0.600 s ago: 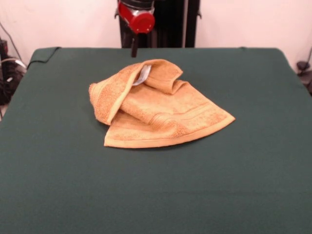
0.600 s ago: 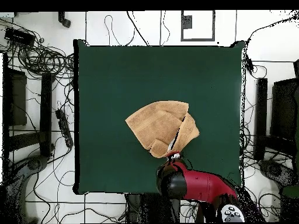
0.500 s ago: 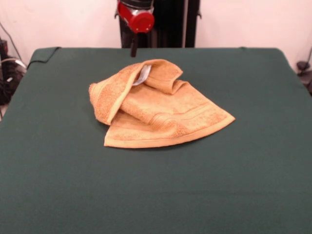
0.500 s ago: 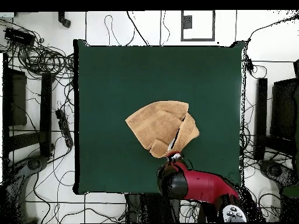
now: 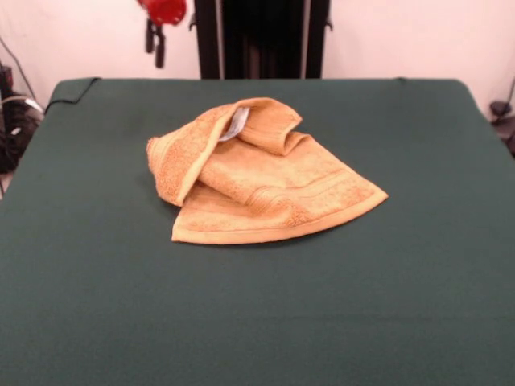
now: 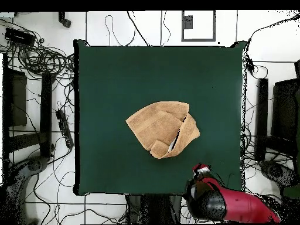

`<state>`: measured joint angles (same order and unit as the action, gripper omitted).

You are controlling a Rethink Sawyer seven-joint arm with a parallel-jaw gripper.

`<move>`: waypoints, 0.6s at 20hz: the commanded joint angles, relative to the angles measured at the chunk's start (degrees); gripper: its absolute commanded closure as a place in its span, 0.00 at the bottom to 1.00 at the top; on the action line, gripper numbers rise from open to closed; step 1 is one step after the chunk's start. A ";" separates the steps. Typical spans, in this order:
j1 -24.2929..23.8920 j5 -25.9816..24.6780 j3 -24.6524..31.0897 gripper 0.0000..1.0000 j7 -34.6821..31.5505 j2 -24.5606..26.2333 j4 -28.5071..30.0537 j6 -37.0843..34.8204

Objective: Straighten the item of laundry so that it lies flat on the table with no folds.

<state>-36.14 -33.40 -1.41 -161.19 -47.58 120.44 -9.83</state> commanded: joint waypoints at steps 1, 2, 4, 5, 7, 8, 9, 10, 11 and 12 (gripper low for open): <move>-4.22 -5.83 11.90 0.00 19.05 -4.46 9.17 -8.56; -5.10 -6.20 12.40 0.00 20.26 -4.94 9.71 -9.94; -6.53 -7.83 14.02 0.00 20.59 -4.41 9.97 -10.26; -7.08 -8.92 14.74 0.00 20.34 -3.82 9.89 -9.84; -7.12 -12.27 15.71 0.00 18.06 -2.07 8.84 -6.33; -6.61 -14.62 15.58 0.00 16.71 -1.33 7.94 -4.00; -6.26 -15.17 15.53 0.00 15.49 -1.08 7.66 -4.16; -6.04 -14.51 15.60 0.00 14.65 -0.73 7.68 -5.40; -5.44 -14.99 15.36 0.00 13.61 -0.65 7.50 -5.24; -4.48 -16.02 14.94 0.00 11.91 -0.55 7.21 -4.08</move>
<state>-43.91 -45.51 5.08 -161.19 -50.21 124.57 -12.38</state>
